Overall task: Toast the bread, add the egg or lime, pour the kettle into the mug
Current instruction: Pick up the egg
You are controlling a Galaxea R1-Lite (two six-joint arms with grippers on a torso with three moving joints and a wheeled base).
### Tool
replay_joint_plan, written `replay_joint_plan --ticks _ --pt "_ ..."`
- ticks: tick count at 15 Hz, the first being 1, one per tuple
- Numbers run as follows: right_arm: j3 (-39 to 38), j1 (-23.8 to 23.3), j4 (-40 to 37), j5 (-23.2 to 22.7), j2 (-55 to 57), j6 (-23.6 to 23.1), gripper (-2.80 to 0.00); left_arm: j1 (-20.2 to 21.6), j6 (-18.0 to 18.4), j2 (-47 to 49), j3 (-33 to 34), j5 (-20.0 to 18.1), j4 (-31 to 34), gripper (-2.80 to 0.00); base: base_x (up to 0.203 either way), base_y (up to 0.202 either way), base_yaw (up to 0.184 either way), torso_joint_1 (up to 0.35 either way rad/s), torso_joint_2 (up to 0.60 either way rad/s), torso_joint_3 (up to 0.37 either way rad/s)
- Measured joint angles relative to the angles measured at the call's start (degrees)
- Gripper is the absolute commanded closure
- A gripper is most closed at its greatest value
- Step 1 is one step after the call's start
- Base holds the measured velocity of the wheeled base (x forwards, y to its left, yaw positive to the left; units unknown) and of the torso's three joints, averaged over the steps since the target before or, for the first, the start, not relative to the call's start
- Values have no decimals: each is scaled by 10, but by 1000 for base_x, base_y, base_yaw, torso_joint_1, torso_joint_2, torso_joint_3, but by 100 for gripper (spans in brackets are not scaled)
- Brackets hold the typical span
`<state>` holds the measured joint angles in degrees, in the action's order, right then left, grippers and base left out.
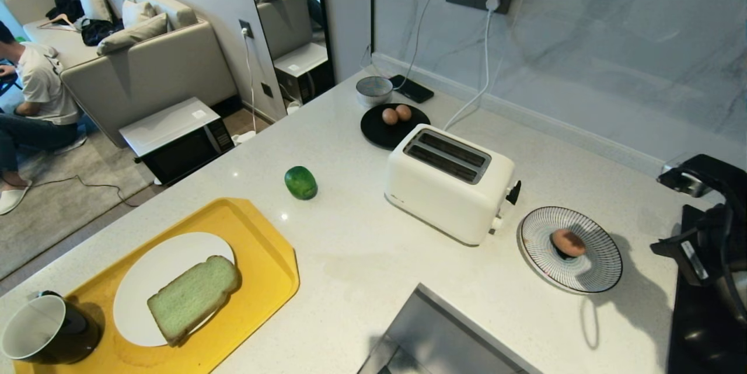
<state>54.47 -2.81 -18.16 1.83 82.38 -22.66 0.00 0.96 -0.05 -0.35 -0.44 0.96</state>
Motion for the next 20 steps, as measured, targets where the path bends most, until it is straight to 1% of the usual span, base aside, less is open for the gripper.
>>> replay_joint_plan --ticks 1,3,7,13,20 --pt "0 -9 31 -14 24 -24 -280 0 0 0 0 0 0 0 0 0 0 0 0 0" --pt "-2 -22 68 -34 61 -61 -280 0 0 0 0 0 0 0 0 0 0 0 0 0" --pt "11 -30 106 -60 122 -88 -280 0 0 0 0 0 0 0 0 0 0 0 0 0" --pt "55 -28 106 -81 200 -90 -280 0 0 0 0 0 0 0 0 0 0 0 0 0" --pt "80 -12 109 -83 269 -94 -280 0 0 0 0 0 0 0 0 0 0 0 0 0"
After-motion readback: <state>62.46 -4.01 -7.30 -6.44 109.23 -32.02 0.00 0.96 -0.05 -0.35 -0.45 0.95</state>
